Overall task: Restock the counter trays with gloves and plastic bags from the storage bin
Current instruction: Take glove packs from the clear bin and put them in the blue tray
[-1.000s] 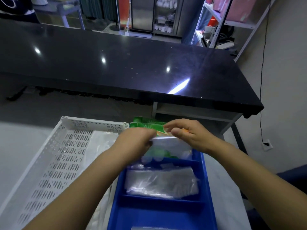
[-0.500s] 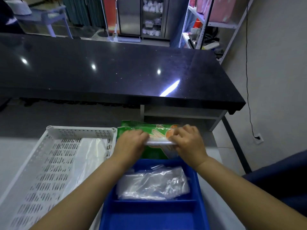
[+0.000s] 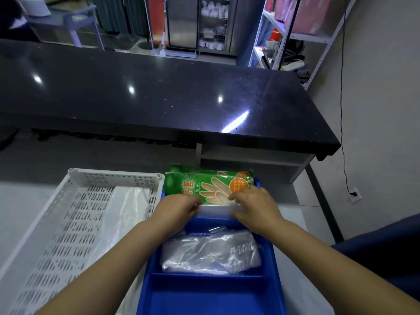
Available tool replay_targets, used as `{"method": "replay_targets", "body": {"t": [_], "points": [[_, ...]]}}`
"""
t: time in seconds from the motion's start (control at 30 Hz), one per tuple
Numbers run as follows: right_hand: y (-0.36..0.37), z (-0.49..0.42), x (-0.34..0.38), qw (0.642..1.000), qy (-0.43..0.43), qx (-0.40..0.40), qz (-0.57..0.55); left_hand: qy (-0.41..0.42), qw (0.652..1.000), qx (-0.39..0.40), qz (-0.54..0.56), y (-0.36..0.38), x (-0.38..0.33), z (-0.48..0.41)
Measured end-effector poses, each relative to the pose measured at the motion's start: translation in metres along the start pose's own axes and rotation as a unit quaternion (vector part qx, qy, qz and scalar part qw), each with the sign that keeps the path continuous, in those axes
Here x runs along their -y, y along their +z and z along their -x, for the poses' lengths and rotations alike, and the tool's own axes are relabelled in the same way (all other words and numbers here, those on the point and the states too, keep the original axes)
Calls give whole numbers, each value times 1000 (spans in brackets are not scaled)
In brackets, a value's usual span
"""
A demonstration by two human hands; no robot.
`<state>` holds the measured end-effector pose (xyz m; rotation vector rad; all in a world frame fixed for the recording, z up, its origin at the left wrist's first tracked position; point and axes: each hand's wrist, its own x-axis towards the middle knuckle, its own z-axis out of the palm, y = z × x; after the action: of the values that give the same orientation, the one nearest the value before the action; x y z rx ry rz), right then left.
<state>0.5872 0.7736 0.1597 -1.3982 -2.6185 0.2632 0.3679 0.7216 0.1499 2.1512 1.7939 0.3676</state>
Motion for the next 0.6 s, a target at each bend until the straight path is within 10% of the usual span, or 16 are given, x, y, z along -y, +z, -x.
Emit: {"method": "replay_targets", "body": {"t": [0.23,0.47,0.6], "points": [[5,1,0,999,-14,7,49,-6,996,48,-72,-1,-1,-12],[7,1,-7,999,-16,-21,31,42,990,-104,-90,-13,10,3],[7,2,-10,999,-28,-28,31,-1,994,-19,-106,-3,8,7]]}}
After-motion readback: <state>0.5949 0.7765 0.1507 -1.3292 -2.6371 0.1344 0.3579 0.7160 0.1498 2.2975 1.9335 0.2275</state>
